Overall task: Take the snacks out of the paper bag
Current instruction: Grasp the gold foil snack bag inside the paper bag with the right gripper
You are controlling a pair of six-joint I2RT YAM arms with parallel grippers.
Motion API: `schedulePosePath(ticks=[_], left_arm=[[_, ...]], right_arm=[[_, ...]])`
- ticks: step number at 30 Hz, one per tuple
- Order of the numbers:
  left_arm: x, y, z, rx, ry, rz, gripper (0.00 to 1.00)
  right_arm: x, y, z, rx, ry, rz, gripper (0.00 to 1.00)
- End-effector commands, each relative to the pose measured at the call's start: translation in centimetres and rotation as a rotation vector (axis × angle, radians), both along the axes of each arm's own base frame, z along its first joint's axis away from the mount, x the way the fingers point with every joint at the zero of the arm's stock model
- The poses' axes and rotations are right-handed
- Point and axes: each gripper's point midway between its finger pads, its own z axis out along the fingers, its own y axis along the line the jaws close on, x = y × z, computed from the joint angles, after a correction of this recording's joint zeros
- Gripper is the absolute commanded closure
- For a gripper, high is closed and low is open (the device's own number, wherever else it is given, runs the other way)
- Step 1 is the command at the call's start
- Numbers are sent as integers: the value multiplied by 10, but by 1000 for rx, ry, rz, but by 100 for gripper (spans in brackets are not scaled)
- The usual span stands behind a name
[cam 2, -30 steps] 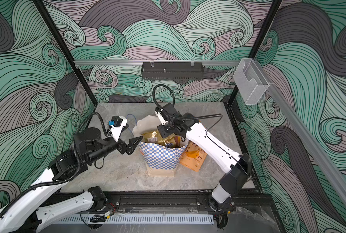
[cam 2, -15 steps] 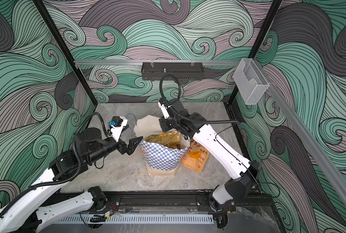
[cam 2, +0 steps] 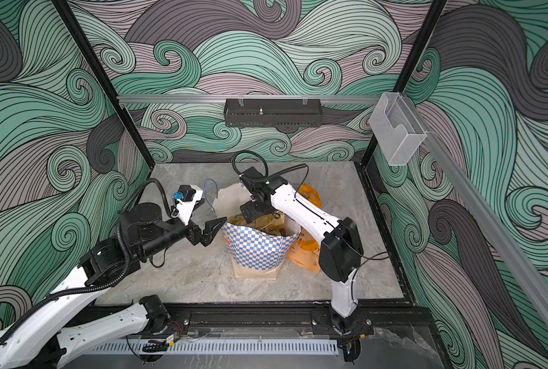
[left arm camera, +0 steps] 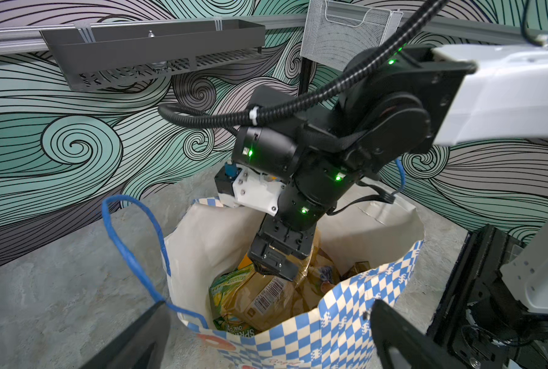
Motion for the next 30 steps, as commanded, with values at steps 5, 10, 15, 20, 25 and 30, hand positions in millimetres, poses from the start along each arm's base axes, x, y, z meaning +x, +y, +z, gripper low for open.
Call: schedulePosePath(ticks=[5,10,15,20,25,30], left_arm=[[-3,3,4,-8,-16,1,1],[-2,2,4,-8,-17,1,1],[-2,1,4,-14,-16,-3,1],[-3,1,3,-11,-13,-1,1],[-3,2,3,-13,-12,0,1],[-2,1,3,-10,-12,-1,1]], right_arm=[[-19,2,-54,-1,133,-32,4],[-33,9,-73,23,135,-42,17],[-33,7,-74,43,114,-59,37],[-27,9,-58,71,65,-54,77],[-22,13,-36,108,20,-46,88],[-19,12,-11,147,-37,-51,100]])
